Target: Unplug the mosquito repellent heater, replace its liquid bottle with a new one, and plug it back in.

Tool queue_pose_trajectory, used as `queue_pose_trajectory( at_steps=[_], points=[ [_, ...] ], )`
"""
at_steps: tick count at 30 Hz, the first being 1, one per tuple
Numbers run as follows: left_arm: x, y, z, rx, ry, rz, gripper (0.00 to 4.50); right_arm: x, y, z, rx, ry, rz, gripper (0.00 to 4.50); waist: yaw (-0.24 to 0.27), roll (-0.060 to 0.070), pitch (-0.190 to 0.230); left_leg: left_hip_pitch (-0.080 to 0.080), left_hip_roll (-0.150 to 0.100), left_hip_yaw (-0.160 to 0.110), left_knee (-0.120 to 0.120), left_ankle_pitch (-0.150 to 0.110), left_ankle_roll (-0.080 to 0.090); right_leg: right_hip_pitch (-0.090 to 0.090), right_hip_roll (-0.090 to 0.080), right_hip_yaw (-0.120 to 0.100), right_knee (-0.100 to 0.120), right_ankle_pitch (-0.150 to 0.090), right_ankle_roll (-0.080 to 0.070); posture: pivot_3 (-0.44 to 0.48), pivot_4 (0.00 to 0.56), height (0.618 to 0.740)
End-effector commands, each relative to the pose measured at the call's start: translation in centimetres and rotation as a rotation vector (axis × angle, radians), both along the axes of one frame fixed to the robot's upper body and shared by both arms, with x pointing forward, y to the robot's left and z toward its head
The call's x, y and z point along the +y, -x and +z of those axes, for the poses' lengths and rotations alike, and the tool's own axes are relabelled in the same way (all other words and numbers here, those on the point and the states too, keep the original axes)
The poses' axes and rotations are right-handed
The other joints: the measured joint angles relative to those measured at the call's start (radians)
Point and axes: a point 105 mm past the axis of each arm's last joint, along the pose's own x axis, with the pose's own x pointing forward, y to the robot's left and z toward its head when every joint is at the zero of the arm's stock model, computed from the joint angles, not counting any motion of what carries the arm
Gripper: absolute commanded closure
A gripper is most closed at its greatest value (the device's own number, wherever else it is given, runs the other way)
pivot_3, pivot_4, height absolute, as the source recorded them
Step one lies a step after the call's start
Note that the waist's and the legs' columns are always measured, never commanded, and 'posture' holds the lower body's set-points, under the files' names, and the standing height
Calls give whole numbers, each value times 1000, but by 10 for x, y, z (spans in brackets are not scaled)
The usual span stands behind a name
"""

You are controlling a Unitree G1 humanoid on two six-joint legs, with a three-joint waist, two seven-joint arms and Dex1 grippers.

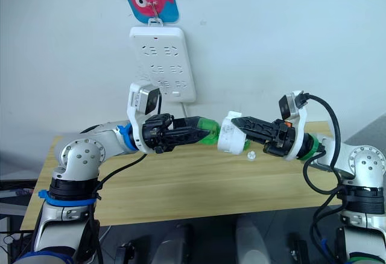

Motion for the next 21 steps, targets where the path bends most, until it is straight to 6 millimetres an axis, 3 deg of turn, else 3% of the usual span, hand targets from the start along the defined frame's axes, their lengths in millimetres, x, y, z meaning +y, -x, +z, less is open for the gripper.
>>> queue_pose_trajectory(
  at_steps=[1, 17, 21],
  points=[
    [0, 4, 8, -53, 13, 0, 2200, 1, 6, 9, -41, -22, 3, 1642, 0, 0, 0, 0, 0, 0, 0, 0, 0, 0, 0, 0, 0, 0, 0, -141, 204, 734],
    [2, 2, 12, -24, 38, 2, 2200, 1, 11, 11, -65, -24, 11, 1642, 0, 0, 0, 0, 0, 0, 0, 0, 0, 0, 0, 0, 0, 0, 0, -141, 213, 734],
    [1, 2, 14, -16, 47, 2, 2200, 0, 12, 8, -58, -12, 14, 303, 0, 0, 0, 0, 0, 0, 0, 0, 0, 0, 0, 0, 0, 0, 0, -141, 215, 734]
  ],
)
